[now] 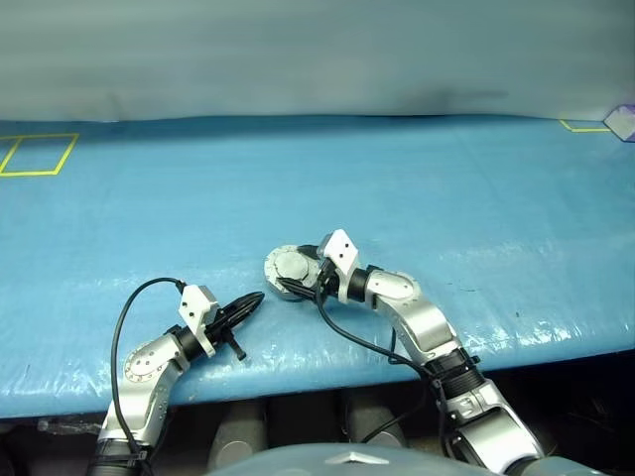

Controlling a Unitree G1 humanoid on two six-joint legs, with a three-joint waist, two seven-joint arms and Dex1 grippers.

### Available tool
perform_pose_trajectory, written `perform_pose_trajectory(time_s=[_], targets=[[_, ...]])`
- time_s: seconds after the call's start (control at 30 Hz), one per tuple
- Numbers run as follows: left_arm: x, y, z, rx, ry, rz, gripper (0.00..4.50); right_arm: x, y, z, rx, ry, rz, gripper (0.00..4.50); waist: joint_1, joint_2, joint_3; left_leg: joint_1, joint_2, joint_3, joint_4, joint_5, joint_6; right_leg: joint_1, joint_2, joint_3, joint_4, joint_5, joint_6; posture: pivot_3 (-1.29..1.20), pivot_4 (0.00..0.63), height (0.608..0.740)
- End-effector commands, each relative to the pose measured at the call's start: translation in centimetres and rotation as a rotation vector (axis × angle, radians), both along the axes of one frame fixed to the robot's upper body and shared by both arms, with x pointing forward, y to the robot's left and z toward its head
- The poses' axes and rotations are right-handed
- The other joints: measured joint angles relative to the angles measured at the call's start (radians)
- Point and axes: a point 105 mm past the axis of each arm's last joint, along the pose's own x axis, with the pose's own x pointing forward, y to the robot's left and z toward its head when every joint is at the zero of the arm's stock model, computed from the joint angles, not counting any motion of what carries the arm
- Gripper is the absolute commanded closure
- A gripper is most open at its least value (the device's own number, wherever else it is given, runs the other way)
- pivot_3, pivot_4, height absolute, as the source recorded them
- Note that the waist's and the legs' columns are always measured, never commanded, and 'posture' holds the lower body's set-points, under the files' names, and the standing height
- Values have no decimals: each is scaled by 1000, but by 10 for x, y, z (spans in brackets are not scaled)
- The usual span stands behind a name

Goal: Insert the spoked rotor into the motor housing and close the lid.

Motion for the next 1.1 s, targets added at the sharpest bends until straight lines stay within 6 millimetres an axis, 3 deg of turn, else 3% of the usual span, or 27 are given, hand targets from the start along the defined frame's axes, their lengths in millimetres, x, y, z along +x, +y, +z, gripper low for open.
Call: perform_pose_trajectory(time_s=[0.03, 0.23, 0.4, 1.1], targets=[[1, -4, 9, 1, -45, -10, 4500, -4, 0, -11, -34, 23, 8, 49, 0, 0, 0, 0, 0, 0, 0, 0, 0, 0, 0, 0, 0, 0, 0, 0, 150, 740], [2, -3, 9, 6, -50, -5, 4500, -4, -1, -17, -81, 2, 15, 49, 0, 0, 0, 0, 0, 0, 0, 0, 0, 0, 0, 0, 0, 0, 0, 0, 150, 740], [2, -3, 10, 3, -51, -8, 4500, -5, -1, -15, -91, -16, 22, 1214, 0, 0, 0, 0, 0, 0, 0, 0, 0, 0, 0, 0, 0, 0, 0, 0, 150, 740], [0, -4, 10, -6, -56, -14, 4500, 3, 2, -15, -132, -17, -34, 1214, -1, 0, 0, 1, 0, 0, 1, 0, 0, 0, 0, 0, 0, 0, 0, 0, 150, 740]])
